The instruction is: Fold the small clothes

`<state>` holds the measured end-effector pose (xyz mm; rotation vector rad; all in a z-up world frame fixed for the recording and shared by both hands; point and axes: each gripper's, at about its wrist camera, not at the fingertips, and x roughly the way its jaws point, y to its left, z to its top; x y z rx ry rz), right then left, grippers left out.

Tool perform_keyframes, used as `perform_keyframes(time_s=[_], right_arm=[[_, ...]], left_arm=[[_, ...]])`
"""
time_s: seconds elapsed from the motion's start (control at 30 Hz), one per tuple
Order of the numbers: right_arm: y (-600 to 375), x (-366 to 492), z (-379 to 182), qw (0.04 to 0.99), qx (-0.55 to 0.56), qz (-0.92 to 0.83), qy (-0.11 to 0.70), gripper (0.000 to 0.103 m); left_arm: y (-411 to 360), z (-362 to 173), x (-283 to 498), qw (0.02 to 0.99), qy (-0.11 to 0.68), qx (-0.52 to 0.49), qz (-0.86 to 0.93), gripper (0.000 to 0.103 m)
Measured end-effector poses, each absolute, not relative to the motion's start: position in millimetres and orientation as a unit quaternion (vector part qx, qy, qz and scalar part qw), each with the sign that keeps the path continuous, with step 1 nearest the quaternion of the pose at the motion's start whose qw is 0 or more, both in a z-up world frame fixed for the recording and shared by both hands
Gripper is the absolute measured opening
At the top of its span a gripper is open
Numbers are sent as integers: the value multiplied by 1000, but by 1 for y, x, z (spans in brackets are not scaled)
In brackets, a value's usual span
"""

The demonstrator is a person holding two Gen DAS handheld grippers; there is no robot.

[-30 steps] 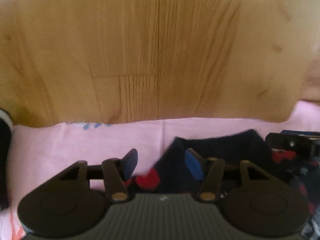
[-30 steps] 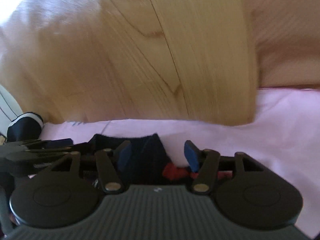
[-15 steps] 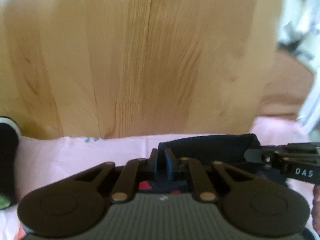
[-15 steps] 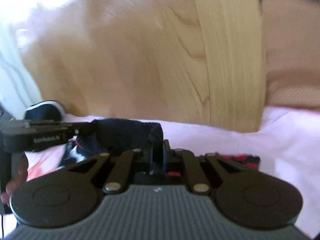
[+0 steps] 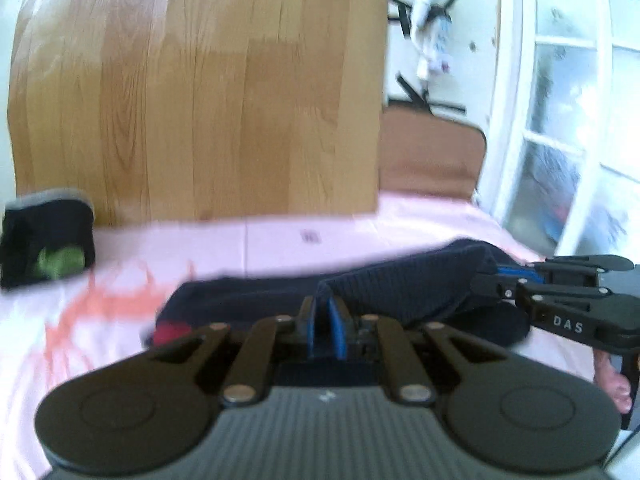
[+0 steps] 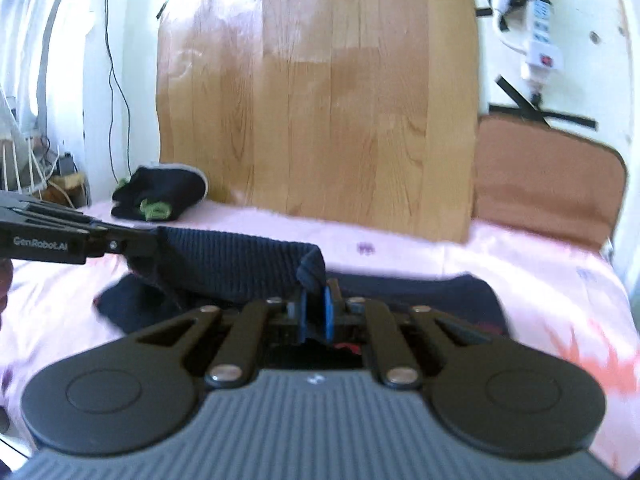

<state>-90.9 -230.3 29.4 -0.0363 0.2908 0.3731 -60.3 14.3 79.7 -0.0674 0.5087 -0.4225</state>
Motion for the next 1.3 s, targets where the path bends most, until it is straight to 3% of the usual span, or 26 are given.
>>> perform_keyframes(time_s=[0.13, 0.2, 0.27, 0.3, 0.37, 0.43, 0.63, 0.7, 0.77, 0.87, 0.93, 1.03, 1.1, 1.2, 1.3], right_arm=[[-222, -97, -7, 968, 4, 160, 195, 15], [-227, -88, -19, 959, 24, 159, 233, 32], [-236, -92, -15, 953, 62, 174, 242, 35], [-244, -98, -10, 951, 79, 186, 234, 36], [-258, -107, 5, 954, 98, 196, 206, 38], [-268, -104, 20, 960, 109, 179, 183, 40], [-264, -66, 33, 968, 114, 146, 169, 40], [-262, -44, 24, 962, 121, 137, 205, 40], [-269, -27, 1, 953, 122, 95, 261, 36], [-294, -29, -16, 945, 184, 93, 253, 20], [-299, -30, -14, 940, 199, 94, 260, 20], [-299, -42, -12, 938, 215, 97, 254, 29], [-298, -62, -17, 945, 223, 103, 215, 47], [-290, -80, -23, 964, 188, 95, 164, 50], [-291, -79, -24, 966, 190, 90, 148, 50]], left_arm=[[11, 43, -69, 927, 317, -29, -200, 14], [14, 31, -66, 915, 347, -31, -204, 15], [28, 33, -75, 913, 344, -48, -214, 16], [37, 39, -79, 916, 332, -56, -216, 19], [58, 55, -80, 928, 304, -80, -199, 35], [82, 65, -67, 931, 299, -123, -169, 41], [115, 58, 6, 907, 344, -213, -120, 39], [109, 43, 19, 905, 360, -201, -109, 19], [102, 29, 23, 912, 364, -169, -82, 20], [98, 26, 15, 918, 358, -150, -76, 20], [96, 27, 14, 920, 357, -143, -71, 23], [97, 28, 6, 921, 352, -155, -64, 28], [100, 30, -11, 929, 324, -167, -63, 31], [99, 22, -29, 947, 286, -142, -40, 47], [97, 15, -39, 956, 261, -129, -38, 49]])
